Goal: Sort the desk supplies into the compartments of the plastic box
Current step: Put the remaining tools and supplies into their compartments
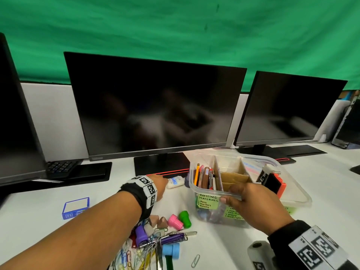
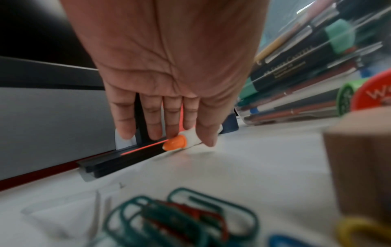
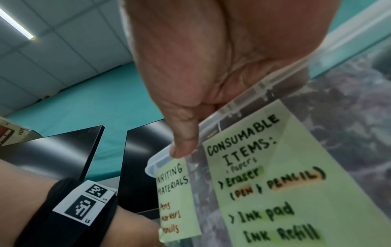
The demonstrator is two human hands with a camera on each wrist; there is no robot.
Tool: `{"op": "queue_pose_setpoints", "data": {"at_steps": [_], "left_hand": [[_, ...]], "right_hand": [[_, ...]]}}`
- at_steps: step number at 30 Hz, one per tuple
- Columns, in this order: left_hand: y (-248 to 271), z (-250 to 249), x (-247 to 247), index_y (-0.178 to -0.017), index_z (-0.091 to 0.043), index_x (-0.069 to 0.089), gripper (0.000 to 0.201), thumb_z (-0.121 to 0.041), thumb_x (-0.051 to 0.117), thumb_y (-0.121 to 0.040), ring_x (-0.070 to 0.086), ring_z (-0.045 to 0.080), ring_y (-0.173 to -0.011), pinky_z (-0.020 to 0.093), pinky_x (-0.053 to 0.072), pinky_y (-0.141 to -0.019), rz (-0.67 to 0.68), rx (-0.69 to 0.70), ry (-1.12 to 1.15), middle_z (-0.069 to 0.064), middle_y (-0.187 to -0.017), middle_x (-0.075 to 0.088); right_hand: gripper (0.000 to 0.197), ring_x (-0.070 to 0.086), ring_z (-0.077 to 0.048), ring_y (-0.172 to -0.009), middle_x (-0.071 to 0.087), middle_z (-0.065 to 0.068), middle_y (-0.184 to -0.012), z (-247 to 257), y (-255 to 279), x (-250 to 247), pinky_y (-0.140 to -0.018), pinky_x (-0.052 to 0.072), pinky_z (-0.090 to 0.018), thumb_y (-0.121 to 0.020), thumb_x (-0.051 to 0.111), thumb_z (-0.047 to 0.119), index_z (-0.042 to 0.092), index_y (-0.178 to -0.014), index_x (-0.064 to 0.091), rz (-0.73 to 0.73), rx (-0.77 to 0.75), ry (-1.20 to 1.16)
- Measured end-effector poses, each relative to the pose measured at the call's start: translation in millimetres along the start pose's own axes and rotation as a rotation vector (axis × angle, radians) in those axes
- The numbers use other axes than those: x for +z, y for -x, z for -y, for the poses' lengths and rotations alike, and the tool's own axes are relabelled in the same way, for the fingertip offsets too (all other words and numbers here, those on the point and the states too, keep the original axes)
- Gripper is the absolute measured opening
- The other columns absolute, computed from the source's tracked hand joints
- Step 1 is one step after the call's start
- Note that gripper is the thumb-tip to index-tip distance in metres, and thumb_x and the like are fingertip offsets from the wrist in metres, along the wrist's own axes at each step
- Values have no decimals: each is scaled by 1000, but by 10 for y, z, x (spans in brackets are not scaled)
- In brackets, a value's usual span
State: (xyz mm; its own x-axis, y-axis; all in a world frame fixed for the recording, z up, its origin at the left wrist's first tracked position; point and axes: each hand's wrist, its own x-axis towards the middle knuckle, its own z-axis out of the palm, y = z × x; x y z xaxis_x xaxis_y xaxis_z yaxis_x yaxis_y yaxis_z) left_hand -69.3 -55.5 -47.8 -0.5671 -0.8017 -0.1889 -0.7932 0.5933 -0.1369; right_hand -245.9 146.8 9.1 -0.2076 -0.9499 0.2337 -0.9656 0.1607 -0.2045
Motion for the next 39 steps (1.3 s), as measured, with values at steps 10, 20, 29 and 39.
{"op": "queue_pose_setpoints", "data": {"at_steps": [10, 20, 29, 39], "left_hand": [[-31, -64, 15, -145, -27, 34, 58, -20, 56, -92, 50, 28, -125, 33, 41, -102, 74, 70, -44, 9, -141, 46], [155, 52, -15, -88, -25, 57, 12, -13, 56, -87, 60, 23, -107, 28, 46, -80, 15, 157, 18, -3, -93, 55], [404, 156, -383, -86, -29, 65, 22, -10, 53, -86, 51, 8, -78, 20, 38, -68, -291, 157, 200, -14, -68, 47], [940, -58, -733, -92, -26, 67, 16, -17, 55, -90, 56, 10, -80, 23, 45, -73, -427, 233, 370, -12, -83, 59]], "right_hand": [[35, 46, -9, -65, 40, 15, -56, 98, 39, 4, -49, 26, -10, -89, 49, 57, 30, -102, 67, -14, 25, 28], [40, 65, -13, -88, 71, 7, -95, 106, 53, 74, -69, 47, -24, -88, 48, 61, 32, -108, 65, -52, 49, 81], [34, 66, -17, -89, 71, 2, -100, 108, 24, 116, -73, 50, -25, -90, 51, 49, 26, -113, 64, -60, 41, 116], [8, 61, -5, -85, 63, 12, -91, 198, 41, -6, -78, 50, -17, -86, 66, 33, 26, -90, 68, -103, 87, -314]]}}
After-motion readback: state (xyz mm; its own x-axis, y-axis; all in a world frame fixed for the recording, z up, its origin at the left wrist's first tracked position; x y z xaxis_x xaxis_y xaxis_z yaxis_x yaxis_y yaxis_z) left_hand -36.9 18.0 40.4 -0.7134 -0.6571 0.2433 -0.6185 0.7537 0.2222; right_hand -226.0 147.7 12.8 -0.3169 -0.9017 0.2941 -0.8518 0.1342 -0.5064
